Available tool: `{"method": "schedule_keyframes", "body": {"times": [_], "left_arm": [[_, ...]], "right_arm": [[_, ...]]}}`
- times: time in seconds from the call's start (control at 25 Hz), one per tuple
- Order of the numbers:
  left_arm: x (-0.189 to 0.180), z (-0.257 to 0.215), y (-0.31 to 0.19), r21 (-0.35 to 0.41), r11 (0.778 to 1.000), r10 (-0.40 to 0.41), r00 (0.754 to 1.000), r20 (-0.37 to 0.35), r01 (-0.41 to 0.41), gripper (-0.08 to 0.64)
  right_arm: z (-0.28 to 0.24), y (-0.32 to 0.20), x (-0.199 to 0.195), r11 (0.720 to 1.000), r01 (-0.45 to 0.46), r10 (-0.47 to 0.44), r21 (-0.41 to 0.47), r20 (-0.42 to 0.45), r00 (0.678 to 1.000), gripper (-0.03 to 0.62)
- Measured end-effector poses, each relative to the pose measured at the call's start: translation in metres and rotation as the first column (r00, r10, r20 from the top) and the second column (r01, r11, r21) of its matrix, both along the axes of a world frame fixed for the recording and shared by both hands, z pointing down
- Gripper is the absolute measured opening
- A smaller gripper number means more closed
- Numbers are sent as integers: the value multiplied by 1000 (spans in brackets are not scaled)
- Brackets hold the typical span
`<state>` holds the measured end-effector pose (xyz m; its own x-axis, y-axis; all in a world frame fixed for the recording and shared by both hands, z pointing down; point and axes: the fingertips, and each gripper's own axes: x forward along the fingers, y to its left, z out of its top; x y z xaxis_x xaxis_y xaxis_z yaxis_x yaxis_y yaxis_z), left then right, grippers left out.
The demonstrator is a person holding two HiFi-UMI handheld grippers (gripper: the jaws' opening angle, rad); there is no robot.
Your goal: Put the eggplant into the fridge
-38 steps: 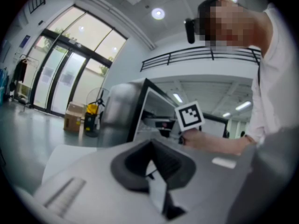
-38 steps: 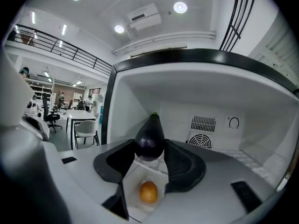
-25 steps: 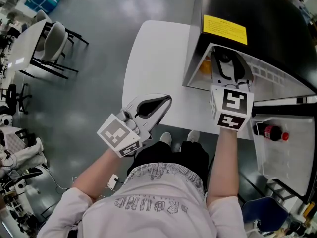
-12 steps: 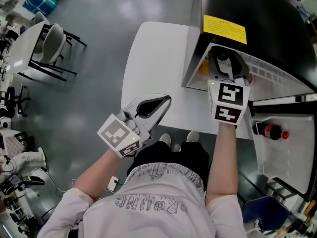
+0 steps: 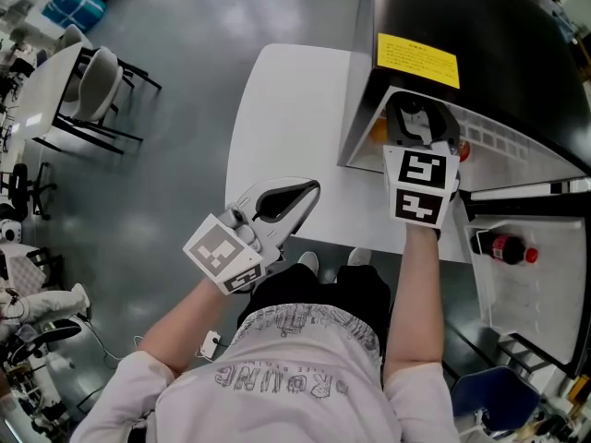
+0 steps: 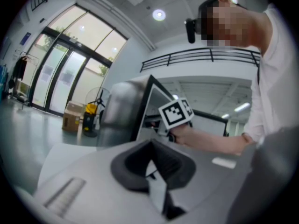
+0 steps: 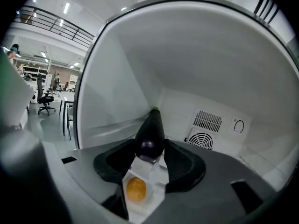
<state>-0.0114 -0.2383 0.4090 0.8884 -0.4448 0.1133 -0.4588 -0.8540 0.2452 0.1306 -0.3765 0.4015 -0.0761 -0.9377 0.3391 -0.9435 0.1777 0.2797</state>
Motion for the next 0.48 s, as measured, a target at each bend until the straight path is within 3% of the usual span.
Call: {"method": "schedule_keyframes", "body": {"times": [0.48], "left_arm": [[2,-5,-3,6,1000,0,1000,-12,1,6]], "right_arm": [[7,-5,-2,998,7,-9,-55,-31,999,202]]}}
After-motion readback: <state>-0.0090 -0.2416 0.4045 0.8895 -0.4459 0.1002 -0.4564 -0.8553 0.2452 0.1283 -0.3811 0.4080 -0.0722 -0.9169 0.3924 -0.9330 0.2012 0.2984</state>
